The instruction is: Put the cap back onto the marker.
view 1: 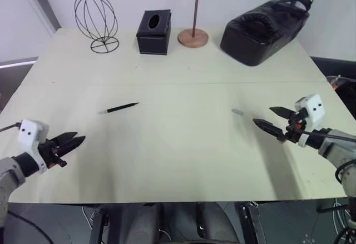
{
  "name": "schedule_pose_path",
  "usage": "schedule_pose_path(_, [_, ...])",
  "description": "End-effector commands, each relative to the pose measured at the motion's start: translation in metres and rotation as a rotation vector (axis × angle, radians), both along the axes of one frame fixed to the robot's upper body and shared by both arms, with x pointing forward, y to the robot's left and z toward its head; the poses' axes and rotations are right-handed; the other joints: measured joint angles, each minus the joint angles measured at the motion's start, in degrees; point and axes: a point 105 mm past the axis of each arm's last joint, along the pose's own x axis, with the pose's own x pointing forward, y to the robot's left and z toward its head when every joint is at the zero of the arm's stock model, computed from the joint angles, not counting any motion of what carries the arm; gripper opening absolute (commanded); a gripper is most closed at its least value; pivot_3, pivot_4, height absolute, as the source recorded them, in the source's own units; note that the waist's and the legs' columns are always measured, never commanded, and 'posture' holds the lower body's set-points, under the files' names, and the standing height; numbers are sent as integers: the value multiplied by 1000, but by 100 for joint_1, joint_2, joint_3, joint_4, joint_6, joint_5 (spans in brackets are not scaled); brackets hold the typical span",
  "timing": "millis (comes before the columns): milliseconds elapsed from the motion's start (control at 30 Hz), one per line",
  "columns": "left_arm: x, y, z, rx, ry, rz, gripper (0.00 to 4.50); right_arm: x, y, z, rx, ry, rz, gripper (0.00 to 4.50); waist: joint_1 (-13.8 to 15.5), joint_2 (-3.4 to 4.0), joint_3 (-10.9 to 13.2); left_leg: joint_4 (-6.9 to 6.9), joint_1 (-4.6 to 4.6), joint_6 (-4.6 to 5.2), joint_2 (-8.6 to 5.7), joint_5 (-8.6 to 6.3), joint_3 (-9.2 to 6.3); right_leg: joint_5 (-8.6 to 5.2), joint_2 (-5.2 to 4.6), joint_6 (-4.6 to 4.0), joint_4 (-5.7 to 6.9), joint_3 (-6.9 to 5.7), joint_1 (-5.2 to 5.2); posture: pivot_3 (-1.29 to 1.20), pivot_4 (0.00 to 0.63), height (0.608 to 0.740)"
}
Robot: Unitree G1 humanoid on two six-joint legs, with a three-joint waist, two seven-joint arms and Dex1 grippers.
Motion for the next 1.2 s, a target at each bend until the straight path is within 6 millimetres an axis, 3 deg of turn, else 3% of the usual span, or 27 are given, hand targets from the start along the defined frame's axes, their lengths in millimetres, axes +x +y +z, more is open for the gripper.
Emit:
schedule_pose_path(33, [1,-3,5,28,-32,-9,1699,0,0,8,-11,-43,-3,4141,-4,0,0,-2,0,0,0,0,0,0,0,0,0,0,-1,0,150,740])
schedule_pose_path(533, [2,13,1,101,-43,23,1699,3,4,6,-41,-72,-17,4141,-3,0,0,-21,0,0,0,0,4,1,0,1,-2,2,-10,0,150,740])
schedule_pose_path(967, [19,14,9,119,-88,-12,1699,6,13,8,-34,-98,6,4141,-3,0,0,-22,0,0,0,0,4,4,0,4,-1,1,-11,0,150,740])
schedule_pose_path(1067, [27,15,14,137,-101,-37,1699,5,21,12,-16,-89,52,4141,-2,1,-1,-23,1,-1,0,0,3,6,1,5,0,-1,-12,0,150,740])
schedule_pose_path(1200, [52,13,27,194,-135,-124,1699,1,56,34,36,-88,215,4141,-1,1,-1,-23,1,-1,-1,1,3,13,3,12,3,-4,-14,0,150,740])
